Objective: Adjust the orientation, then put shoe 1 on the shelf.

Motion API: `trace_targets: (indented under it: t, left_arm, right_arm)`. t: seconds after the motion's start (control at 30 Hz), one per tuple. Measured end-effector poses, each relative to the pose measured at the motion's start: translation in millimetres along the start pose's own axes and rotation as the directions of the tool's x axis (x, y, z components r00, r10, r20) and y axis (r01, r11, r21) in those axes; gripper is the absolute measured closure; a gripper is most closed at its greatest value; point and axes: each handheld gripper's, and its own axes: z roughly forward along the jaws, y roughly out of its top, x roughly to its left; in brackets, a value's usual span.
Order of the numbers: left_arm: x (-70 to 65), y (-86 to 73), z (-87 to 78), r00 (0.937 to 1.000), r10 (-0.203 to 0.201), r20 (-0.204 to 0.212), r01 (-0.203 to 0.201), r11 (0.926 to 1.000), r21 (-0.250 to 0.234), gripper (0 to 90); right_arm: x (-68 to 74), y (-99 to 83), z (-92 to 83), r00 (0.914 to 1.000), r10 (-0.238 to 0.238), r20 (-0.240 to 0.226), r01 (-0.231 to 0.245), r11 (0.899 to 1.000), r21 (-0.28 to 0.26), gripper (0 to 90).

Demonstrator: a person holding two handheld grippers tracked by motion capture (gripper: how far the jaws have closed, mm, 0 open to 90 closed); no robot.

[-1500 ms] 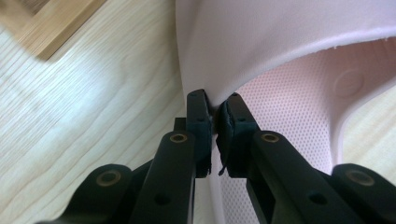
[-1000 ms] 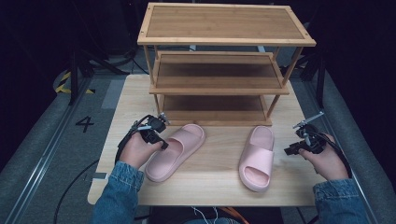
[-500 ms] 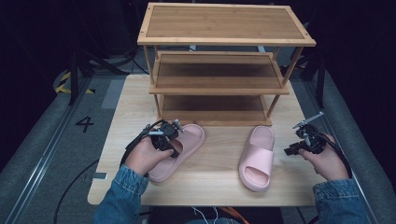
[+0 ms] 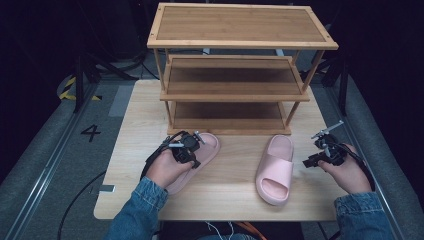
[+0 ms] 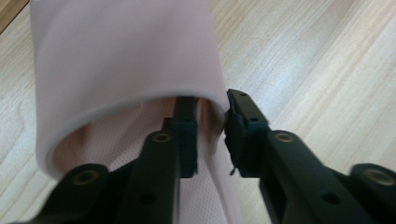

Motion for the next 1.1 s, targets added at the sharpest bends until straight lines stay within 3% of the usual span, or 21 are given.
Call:
trace_targets:
  t: [0.13, 0.33, 0.47, 0.67, 0.97, 1.1]
  left_arm:
    - [-4.3, 2.7, -0.7, 0.9995, 0.012, -0.029, -0.012, 0.9997, 0.023, 83.6]
    - [-10.0, 4.7, -5.5, 0.998, 0.062, -0.011, -0.061, 0.9978, 0.027, 84.8]
    - [-16.0, 5.9, -7.0, 0.9973, 0.074, 0.006, -0.074, 0.9971, 0.017, 84.9]
    - [-25.4, 11.5, -21.3, 0.994, 0.109, 0.005, -0.109, 0.9938, 0.02, 84.9]
    - [-27.5, 17.6, -43.5, 0.9918, 0.128, 0.003, -0.127, 0.9915, -0.026, 84.9]
    - [-27.5, 21.6, -61.6, 0.99, 0.14, 0.017, -0.138, 0.9883, -0.064, 84.7]
  right_arm:
    - [-0.2, -0.8, -0.6, 1.0, 0.003, 0.003, -0.003, 1.0, 0.0, 62.9]
    - [-1.0, -2.1, -0.7, 1.0, 0.009, 0.003, -0.009, 1.0, 0.001, 62.9]
    - [-1.1, -2.0, -1.4, 1.0, 0.008, 0.004, -0.008, 1.0, 0.0, 62.9]
    - [-0.7, -2.1, -0.8, 0.9999, 0.009, 0.008, -0.009, 1.0, -0.001, 62.8]
    - [1.4, -2.6, -0.2, 1.0, 0.006, 0.005, -0.006, 1.0, -0.022, 61.7]
    - [-1.1, -5.4, 0.9, 0.9996, 0.024, 0.017, -0.023, 1.0, -0.019, 61.0]
